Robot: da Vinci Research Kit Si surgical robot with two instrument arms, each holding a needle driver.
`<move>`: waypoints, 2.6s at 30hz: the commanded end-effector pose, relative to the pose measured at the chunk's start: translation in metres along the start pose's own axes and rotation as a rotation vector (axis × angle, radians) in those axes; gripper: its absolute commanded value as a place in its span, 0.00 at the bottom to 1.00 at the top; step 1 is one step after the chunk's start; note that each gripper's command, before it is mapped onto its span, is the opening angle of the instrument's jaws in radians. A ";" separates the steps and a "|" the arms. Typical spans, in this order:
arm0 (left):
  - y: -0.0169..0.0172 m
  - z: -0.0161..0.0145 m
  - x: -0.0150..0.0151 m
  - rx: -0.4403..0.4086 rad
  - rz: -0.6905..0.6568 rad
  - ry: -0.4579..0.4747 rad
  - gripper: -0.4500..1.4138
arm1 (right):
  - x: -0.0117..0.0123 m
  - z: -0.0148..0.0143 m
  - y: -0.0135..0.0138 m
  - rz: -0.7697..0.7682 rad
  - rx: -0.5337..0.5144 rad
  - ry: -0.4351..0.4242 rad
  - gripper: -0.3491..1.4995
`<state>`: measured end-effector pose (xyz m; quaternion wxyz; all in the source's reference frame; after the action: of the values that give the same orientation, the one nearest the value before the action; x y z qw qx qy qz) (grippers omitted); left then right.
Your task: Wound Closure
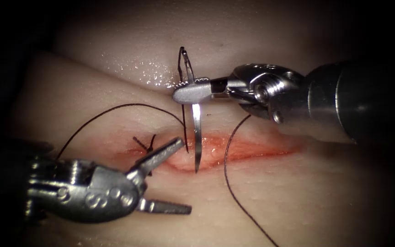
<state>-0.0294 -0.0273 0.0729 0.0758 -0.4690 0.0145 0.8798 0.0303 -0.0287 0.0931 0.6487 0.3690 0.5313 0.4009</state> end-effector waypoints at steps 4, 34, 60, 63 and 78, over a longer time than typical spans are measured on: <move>-0.0002 -0.0003 -0.0017 -0.067 -0.138 0.026 0.40 | -0.0021 0.0005 0.0022 -0.103 -0.022 0.048 0.00; -0.0022 0.0115 -0.0150 -0.522 -0.295 -0.374 0.00 | -0.0029 -0.0008 0.0012 -0.547 0.060 0.227 0.00; -0.0033 0.0137 -0.0192 -0.634 -0.249 -0.634 0.16 | -0.0041 0.0000 0.0030 -0.805 0.013 0.253 0.00; -0.0031 0.0134 -0.0193 -0.617 -0.225 -0.716 0.40 | -0.0046 0.0002 0.0031 -0.840 0.005 0.253 0.00; -0.0030 0.0137 -0.0190 -0.673 -0.247 -0.706 0.52 | -0.0069 0.0019 0.0036 -0.981 -0.058 0.259 0.00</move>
<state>-0.0293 -0.0248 0.0959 0.0255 -0.1402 -0.3518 0.9251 0.0300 -0.0338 0.0988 0.7004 0.0037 0.7059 0.1054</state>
